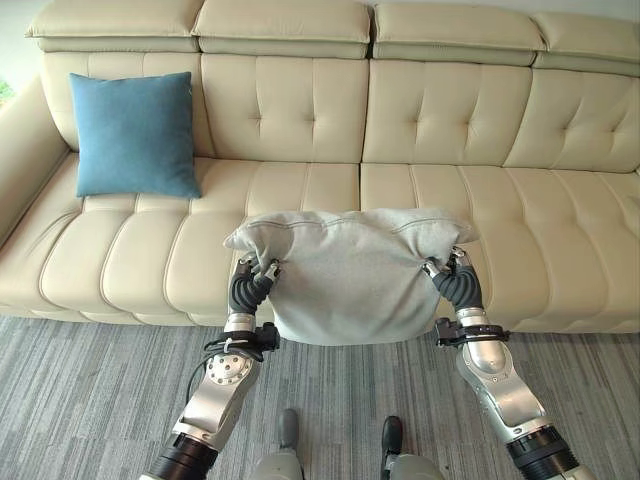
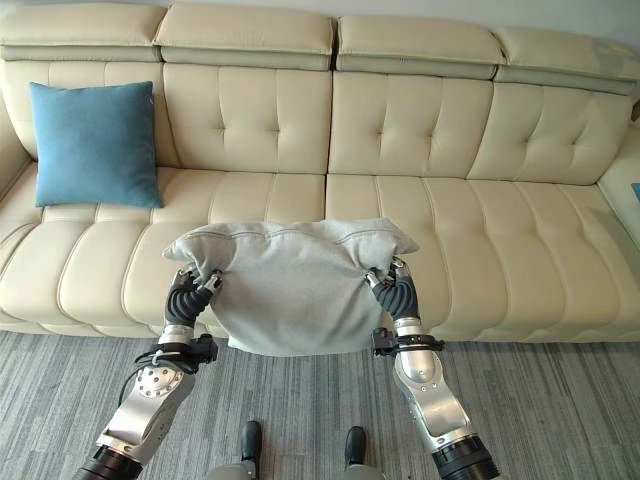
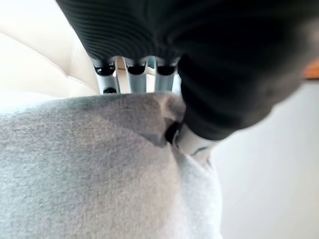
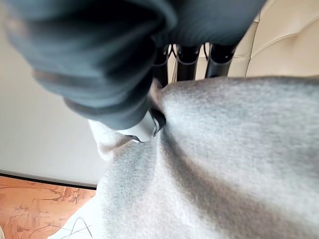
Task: Pick up all the scattered cushions and arrange them neatly on the sofa.
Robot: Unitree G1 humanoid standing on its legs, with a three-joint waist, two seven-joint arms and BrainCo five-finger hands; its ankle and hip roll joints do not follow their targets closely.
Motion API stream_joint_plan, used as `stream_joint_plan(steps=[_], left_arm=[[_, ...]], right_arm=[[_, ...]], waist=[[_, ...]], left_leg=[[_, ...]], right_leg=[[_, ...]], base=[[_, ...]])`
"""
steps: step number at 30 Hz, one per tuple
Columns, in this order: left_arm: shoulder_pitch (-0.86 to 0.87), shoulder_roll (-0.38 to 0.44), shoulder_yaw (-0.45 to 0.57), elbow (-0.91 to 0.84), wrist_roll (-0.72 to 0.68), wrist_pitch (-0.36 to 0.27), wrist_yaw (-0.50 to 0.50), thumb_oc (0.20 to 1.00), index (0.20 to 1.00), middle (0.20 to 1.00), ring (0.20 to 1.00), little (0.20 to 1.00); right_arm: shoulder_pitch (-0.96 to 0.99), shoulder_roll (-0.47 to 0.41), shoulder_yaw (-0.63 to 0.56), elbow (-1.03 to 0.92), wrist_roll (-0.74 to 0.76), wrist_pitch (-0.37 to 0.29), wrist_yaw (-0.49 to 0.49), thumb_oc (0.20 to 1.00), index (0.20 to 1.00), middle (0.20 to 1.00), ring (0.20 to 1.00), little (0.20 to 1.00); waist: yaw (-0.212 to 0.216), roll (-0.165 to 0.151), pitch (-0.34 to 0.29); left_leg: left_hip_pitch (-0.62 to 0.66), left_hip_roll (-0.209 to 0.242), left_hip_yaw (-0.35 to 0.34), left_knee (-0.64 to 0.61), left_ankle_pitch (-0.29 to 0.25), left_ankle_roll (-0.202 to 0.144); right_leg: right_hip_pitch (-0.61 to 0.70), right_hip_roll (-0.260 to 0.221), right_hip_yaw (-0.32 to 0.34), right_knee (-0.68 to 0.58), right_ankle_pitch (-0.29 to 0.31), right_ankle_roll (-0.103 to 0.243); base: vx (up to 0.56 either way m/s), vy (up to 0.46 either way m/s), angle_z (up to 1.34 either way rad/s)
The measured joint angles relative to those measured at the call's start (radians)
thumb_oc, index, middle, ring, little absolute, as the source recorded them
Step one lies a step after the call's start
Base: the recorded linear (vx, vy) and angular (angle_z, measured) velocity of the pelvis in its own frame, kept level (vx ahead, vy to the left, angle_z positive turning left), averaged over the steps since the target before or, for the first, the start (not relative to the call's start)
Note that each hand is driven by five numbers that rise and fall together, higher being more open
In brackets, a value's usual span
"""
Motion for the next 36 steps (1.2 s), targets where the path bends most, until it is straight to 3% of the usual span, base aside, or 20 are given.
stream_joint_plan(steps=[4, 6, 10, 13, 15, 16, 17, 19, 20, 22, 23, 26, 27, 28, 29, 30, 32, 33, 34, 36], left_arm=[[-0.006, -0.015, -0.01, 0.054, 0.004, 0.012, -0.021, 0.2, 0.2, 0.2, 0.2, 0.2], [-0.007, -0.02, -0.008, 0.083, 0.004, 0.017, -0.018, 0.2, 0.2, 0.2, 0.2, 0.2], [-0.016, -0.023, 0.01, 0.078, 0.005, 0.018, -0.023, 0.2, 0.2, 0.2, 0.2, 0.2], [0.027, -0.03, 0.012, 0.063, 0.009, 0.019, -0.045, 0.2, 0.2, 0.2, 0.2, 0.2], [0.09, -0.04, 0.03, 0.011, 0.008, 0.018, -0.057, 0.2, 0.2, 0.2, 0.2, 0.2], [0.099, -0.039, 0.034, 0.001, 0.007, 0.016, -0.064, 0.2, 0.2, 0.2, 0.2, 0.2], [0.091, -0.037, 0.031, 0.003, -0.001, 0.016, -0.077, 0.2, 0.2, 0.2, 0.2, 0.2], [0.087, -0.04, 0.025, 0.002, -0.001, 0.017, -0.094, 0.2, 0.2, 0.2, 0.2, 0.2], [0.064, -0.044, 0.025, 0.002, -0.001, 0.017, -0.106, 0.2, 0.2, 0.2, 0.2, 0.2], [0.065, -0.057, 0.025, 0.005, -0.002, 0.024, -0.109, 0.2, 0.2, 0.2, 0.2, 0.2], [0.063, -0.057, 0.025, 0.007, -0.001, 0.024, -0.109, 0.2, 0.2, 0.2, 0.2, 0.2], [0.014, -0.06, 0.026, 0.038, -0.002, 0.025, -0.109, 0.2, 0.2, 0.2, 0.2, 0.2], [0.033, -0.06, 0.032, 0.018, -0.002, 0.027, -0.1, 0.2, 0.2, 0.2, 0.2, 0.2], [0.03, -0.058, 0.03, 0.018, -0.002, 0.029, -0.098, 0.2, 0.2, 0.2, 0.2, 0.2], [0.013, -0.053, 0.028, 0.02, -0.002, 0.04, -0.088, 0.2, 0.2, 0.2, 0.2, 0.2], [0.004, -0.007, 0.04, 0.014, 0.0, 0.038, -0.091, 0.2, 0.2, 0.2, 0.2, 0.2], [-0.011, -0.008, 0.04, 0.022, 0.0, 0.029, -0.096, 0.2, 0.2, 0.2, 0.2, 0.2], [-0.01, -0.003, 0.045, 0.031, -0.001, 0.027, -0.097, 0.2, 0.2, 0.2, 0.2, 0.2], [-0.009, -0.02, 0.046, 0.045, -0.001, 0.033, -0.096, 0.2, 0.2, 0.2, 0.2, 0.2], [0.002, -0.019, 0.042, 0.047, -0.001, 0.036, -0.104, 0.2, 0.2, 0.2, 0.2, 0.2]], right_arm=[[0.051, 0.002, -0.012, 0.001, -0.024, 0.004, 0.009, 0.2, 0.2, 0.2, 0.2, 0.2], [0.07, 0.006, 0.002, 0.002, -0.024, 0.005, 0.01, 0.2, 0.2, 0.2, 0.2, 0.2], [0.051, 0.003, 0.001, 0.002, -0.024, 0.006, 0.02, 0.2, 0.2, 0.2, 0.2, 0.2], [0.08, 0.001, -0.004, 0.006, -0.025, 0.007, 0.03, 0.2, 0.2, 0.2, 0.2, 0.2], [0.086, 0.0, -0.002, 0.007, -0.024, 0.007, 0.039, 0.2, 0.2, 0.2, 0.2, 0.2], [0.087, 0.0, -0.002, 0.008, -0.023, 0.007, 0.045, 0.2, 0.2, 0.2, 0.2, 0.2], [0.086, -0.007, -0.012, 0.009, -0.022, 0.003, 0.048, 0.2, 0.2, 0.2, 0.2, 0.2], [0.085, -0.009, -0.035, 0.005, -0.021, 0.0, 0.049, 0.2, 0.2, 0.2, 0.2, 0.2], [0.089, -0.006, -0.051, 0.001, -0.021, -0.001, 0.048, 0.2, 0.2, 0.2, 0.2, 0.2], [0.079, -0.007, -0.059, 0.003, -0.021, 0.001, 0.047, 0.2, 0.2, 0.2, 0.2, 0.2], [0.079, -0.006, -0.059, 0.004, -0.02, 0.0, 0.047, 0.2, 0.2, 0.2, 0.2, 0.2], [0.054, 0.002, -0.07, 0.003, -0.015, 0.001, 0.042, 0.2, 0.2, 0.2, 0.2, 0.2], [0.036, 0.007, -0.073, 0.003, -0.013, 0.005, 0.049, 0.2, 0.2, 0.2, 0.2, 0.2], [0.036, 0.012, -0.077, 0.003, -0.013, 0.005, 0.049, 0.2, 0.2, 0.2, 0.2, 0.2], [0.067, 0.023, -0.073, -0.004, -0.013, 0.004, 0.052, 0.2, 0.2, 0.2, 0.2, 0.2], [0.096, 0.057, -0.065, -0.016, -0.013, 0.004, 0.054, 0.2, 0.2, 0.2, 0.2, 0.2], [0.111, 0.062, -0.068, -0.047, -0.012, 0.002, 0.056, 0.2, 0.2, 0.2, 0.2, 0.2], [0.11, 0.086, -0.068, -0.039, -0.011, 0.002, 0.058, 0.2, 0.2, 0.2, 0.2, 0.2], [0.114, 0.084, -0.071, -0.035, -0.009, 0.004, 0.056, 0.2, 0.2, 0.2, 0.2, 0.2], [0.128, 0.079, -0.069, -0.032, -0.009, 0.004, 0.059, 0.2, 0.2, 0.2, 0.2, 0.2]], waist=[[-0.014, 0.025, 0.016], [-0.019, 0.025, 0.023], [-0.011, 0.014, 0.053], [-0.015, 0.001, 0.054], [-0.011, 0.024, 0.049], [-0.002, 0.027, 0.05], [0.002, -0.009, 0.048], [0.008, -0.006, 0.046], [0.006, -0.038, 0.05], [0.014, -0.023, 0.055], [0.019, -0.016, 0.057], [0.019, -0.028, 0.048], [0.031, 0.018, 0.053], [0.025, 0.027, 0.059], [0.018, 0.035, 0.071], [0.027, -0.037, 0.076], [-0.004, 0.039, 0.064], [-0.007, 0.02, 0.058], [-0.036, 0.0, 0.042], [-0.047, -0.008, 0.04]], left_leg=[[-0.083, -0.023, -0.023, 0.135, -0.064, 0.075], [-0.078, -0.026, -0.017, 0.139, -0.083, 0.061], [-0.073, -0.019, 0.005, 0.104, -0.083, 0.059], [-0.012, -0.016, -0.001, 0.078, -0.088, 0.044], [0.005, 0.051, 0.003, 0.108, -0.109, 0.012], [-0.003, 0.077, 0.001, 0.169, -0.12, -0.019], [-0.174, 0.098, -0.072, 0.541, -0.1, -0.034], [-0.297, 0.099, -0.158, 0.791, -0.055, -0.042], [-0.339, 0.079, -0.107, 0.661, -0.103, 0.003], [-0.283, 0.031, -0.058, 0.123, -0.086, -0.01], [-0.284, 0.031, -0.034, 0.064, -0.069, -0.004], [-0.188, -0.009, 0.032, -0.011, -0.018, 0.034], [-0.086, 0.031, 0.027, -0.006, 0.119, 0.114], [-0.078, 0.039, 0.025, -0.006, 0.112, 0.106], [-0.023, 0.048, 0.01, -0.003, 0.11, 0.108], [-0.042, -0.004, 0.031, 0.134, 0.048, 0.077], [-0.062, 0.021, 0.051, 0.205, -0.092, 0.12], [-0.052, -0.014, 0.053, 0.175, -0.107, 0.114], [-0.04, -0.043, 0.04, 0.139, -0.095, 0.133], [-0.022, -0.051, 0.031, 0.098, -0.063, 0.116]], right_leg=[[-0.246, -0.06, 0.031, 0.467, -0.063, 0.023], [-0.362, -0.077, 0.048, 0.617, -0.12, 0.041], [-0.359, -0.045, -0.085, 0.232, -0.137, 0.047], [-0.255, -0.016, -0.063, 0.213, -0.086, -0.001], [-0.221, 0.05, -0.065, 0.207, -0.095, -0.03], [-0.2, 0.086, -0.064, 0.199, -0.107, -0.058], [-0.171, 0.116, -0.062, 0.196, -0.14, -0.114], [-0.134, 0.143, -0.054, 0.2, -0.148, -0.183], [-0.111, 0.139, -0.042, 0.162, -0.128, -0.164], [-0.004, 0.17, -0.034, 0.067, -0.108, -0.166], [0.03, 0.178, -0.036, 0.045, -0.113, -0.159], [0.081, 0.174, -0.005, -0.014, -0.122, -0.144], [0.076, 0.214, 0.028, 0.05, -0.145, -0.103], [0.068, 0.217, 0.023, 0.086, -0.155, -0.088], [-0.032, 0.163, 0.0, 0.24, -0.26, -0.064], [-0.042, 0.058, 0.03, 0.084, 0.017, -0.064], [-0.168, 0.093, 0.089, 0.448, -0.115, 0.022], [-0.218, 0.049, 0.112, 0.477, -0.176, 0.027], [-0.238, -0.011, 0.117, 0.285, -0.159, 0.032], [-0.155, -0.014, 0.121, 0.088, -0.006, 0.026]], base=[[0.06, 0.162, 0.12], [0.25, -0.071, -0.18], [0.35, -0.146, -0.02], [0.47, -0.249, 0.61], [0.27, -0.22, 0.1], [0.23, -0.192, -0.01], [0.27, -0.179, -0.16], [0.42, -0.055, -0.19], [0.44, 0.121, -0.22], [0.4, 0.181, -0.32], [0.35, 0.189, -0.12], [0.26, 0.215, -0.01], [0.29, 0.284, -0.42], [0.19, 0.204, -0.58], [0.15, 0.225, -0.28], [0.12, 0.122, -0.89], [0.13, 0.042, -0.9], [0.03, -0.037, -0.11], [0.04, -0.039, 0.32], [0.13, -0.106, 0.43]])
